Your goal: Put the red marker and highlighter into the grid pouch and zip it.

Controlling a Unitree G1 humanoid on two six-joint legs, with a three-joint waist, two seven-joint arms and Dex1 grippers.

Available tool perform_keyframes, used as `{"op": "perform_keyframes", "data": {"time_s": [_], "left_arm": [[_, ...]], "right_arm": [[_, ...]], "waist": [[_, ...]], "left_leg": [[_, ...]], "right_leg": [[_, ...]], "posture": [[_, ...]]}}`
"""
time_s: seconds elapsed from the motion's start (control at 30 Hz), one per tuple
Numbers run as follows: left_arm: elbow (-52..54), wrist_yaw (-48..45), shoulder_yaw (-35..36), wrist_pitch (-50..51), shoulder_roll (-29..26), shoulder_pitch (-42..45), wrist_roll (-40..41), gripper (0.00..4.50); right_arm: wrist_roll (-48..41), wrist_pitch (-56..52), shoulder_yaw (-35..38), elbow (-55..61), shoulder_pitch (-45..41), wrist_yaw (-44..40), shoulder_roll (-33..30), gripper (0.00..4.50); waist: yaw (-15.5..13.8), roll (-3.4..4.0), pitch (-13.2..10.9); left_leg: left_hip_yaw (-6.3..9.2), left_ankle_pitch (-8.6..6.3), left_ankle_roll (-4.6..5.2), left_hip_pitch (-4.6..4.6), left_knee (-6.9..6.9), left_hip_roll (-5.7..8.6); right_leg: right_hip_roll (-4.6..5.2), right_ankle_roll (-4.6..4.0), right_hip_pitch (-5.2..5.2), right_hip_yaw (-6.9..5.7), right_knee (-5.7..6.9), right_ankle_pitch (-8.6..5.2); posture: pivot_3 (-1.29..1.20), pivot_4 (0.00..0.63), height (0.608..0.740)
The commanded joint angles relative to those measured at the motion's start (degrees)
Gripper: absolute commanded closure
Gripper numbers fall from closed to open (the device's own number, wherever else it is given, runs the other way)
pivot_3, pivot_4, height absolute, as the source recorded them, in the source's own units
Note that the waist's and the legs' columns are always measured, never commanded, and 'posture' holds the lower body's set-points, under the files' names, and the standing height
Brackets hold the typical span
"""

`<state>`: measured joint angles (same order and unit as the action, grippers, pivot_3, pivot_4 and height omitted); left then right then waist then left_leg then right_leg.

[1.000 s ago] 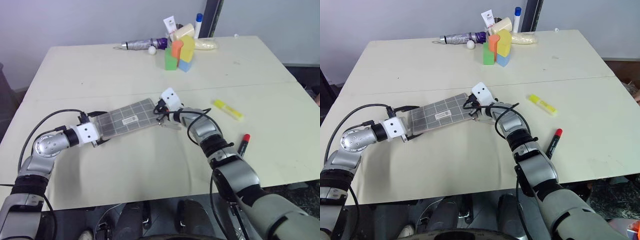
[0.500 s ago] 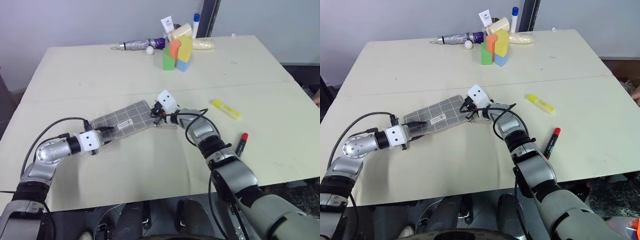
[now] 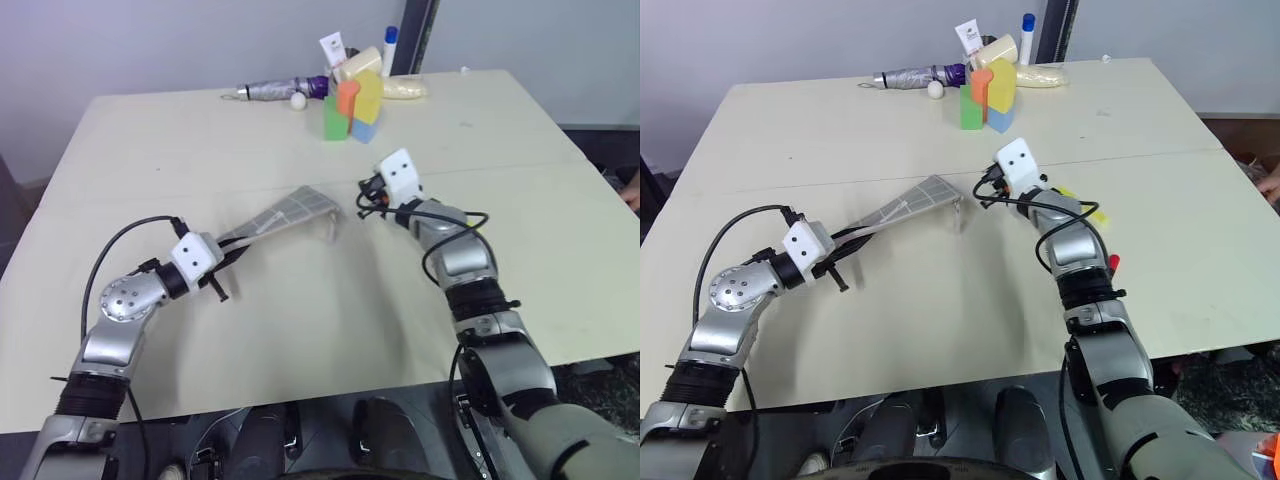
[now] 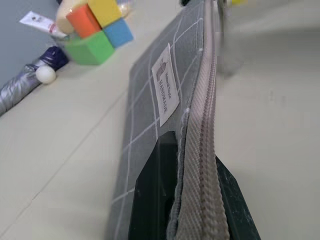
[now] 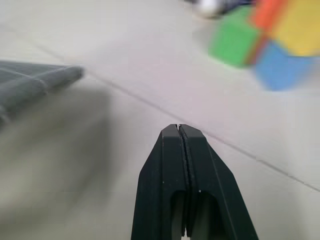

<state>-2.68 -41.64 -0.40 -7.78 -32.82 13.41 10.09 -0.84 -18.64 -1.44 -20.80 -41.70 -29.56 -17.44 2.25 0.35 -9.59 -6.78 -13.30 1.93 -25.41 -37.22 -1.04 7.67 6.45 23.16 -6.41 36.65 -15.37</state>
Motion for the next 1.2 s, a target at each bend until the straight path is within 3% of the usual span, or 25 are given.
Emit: {"op": "perform_keyframes", "data": {"time_s": [0.03, 0.13, 0.3, 0.6, 0.7, 0.9, 0.93, 1.2], "left_arm": [[5.03, 3.96, -0.52, 5.93, 3.36, 0.87, 0.74, 4.5], [6.65, 5.86, -1.12, 9.54, 6.11, 1.93, 0.41, 4.5], [7.28, 6.29, -2.45, 12.43, 9.13, 4.04, 0.25, 4.5], [7.77, 5.36, -3.23, 13.45, 9.86, 5.23, 0.21, 4.5], [8.21, 5.44, -3.32, 13.59, 9.92, 5.03, 0.19, 4.5], [9.25, 5.92, -3.52, 13.85, 10.13, 4.32, -0.09, 4.5], [9.29, 6.06, -3.58, 13.87, 10.18, 4.22, -0.23, 4.5], [8.0, 7.08, -5.24, 13.58, 11.73, 4.77, -2.6, 4.5]], "right_arm": [[-5.28, -5.86, 2.53, 10.95, 3.45, -5.03, -3.33, 3.95], [-8.27, -10.7, 2.95, 17.33, 6.56, -7.54, -5.78, 2.72], [-12.27, -15.89, 3.18, 24.88, 9.71, -7.88, -5.85, 0.06], [-11.55, -15.41, 1.51, 21.74, 6.29, -2.2, -0.8, 0.06], [-11.66, -15.47, 1.49, 20.76, 5.58, -0.94, 0.29, 0.89], [-11.95, -15.91, 0.97, 20.71, 5.51, -0.63, 0.42, 4.15], [-12.05, -16.2, 0.58, 21.28, 5.63, -0.95, 0.28, 4.45], [-12.33, -19.95, -5.95, 30.15, 7.18, -3.24, 0.57, 4.45]], "waist": [[0.0, 0.0, 0.0], [-0.13, -0.01, -0.01], [-0.21, -0.02, -0.01], [-1.04, -0.03, -0.01], [-1.57, -0.03, -0.01], [-1.55, -0.04, -0.01], [-1.49, -0.04, -0.01], [-1.52, -0.04, -0.01]], "left_leg": [[0.0, 0.0, 0.0, 0.0, -0.01, 0.0], [0.0, 0.0, 0.02, 0.0, -0.06, 0.01], [0.04, 0.0, 0.03, 0.03, -0.1, -0.01], [0.03, 0.01, 0.03, 0.02, -0.16, 0.0], [0.03, 0.01, 0.02, 0.01, -0.18, 0.0], [0.04, 0.0, 0.04, -0.01, -0.2, 0.03], [0.04, 0.0, 0.03, -0.01, -0.19, 0.02], [0.05, 0.0, 0.04, -0.01, -0.2, 0.02]], "right_leg": [[-0.01, 0.0, 0.0, 0.0, 0.0, 0.0], [0.0, 0.0, -0.02, 0.0, 0.0, 0.0], [-0.02, 0.0, -0.02, 0.0, 0.05, 0.0], [-0.01, 0.0, -0.03, 0.01, 0.07, 0.0], [-0.01, 0.0, -0.02, 0.01, 0.09, 0.0], [0.0, 0.0, -0.03, 0.01, 0.09, 0.0], [-0.01, 0.0, -0.03, 0.01, 0.1, 0.0], [-0.01, 0.0, -0.02, 0.01, 0.12, 0.0]], "posture": [[0.0, 0.15, 0.74], [0.0, 0.15, 0.74], [0.0, 0.15, 0.74], [0.0, 0.15, 0.74], [0.0, 0.15, 0.74], [0.0, 0.15, 0.74], [0.0, 0.15, 0.74], [0.0, 0.15, 0.74]]}}
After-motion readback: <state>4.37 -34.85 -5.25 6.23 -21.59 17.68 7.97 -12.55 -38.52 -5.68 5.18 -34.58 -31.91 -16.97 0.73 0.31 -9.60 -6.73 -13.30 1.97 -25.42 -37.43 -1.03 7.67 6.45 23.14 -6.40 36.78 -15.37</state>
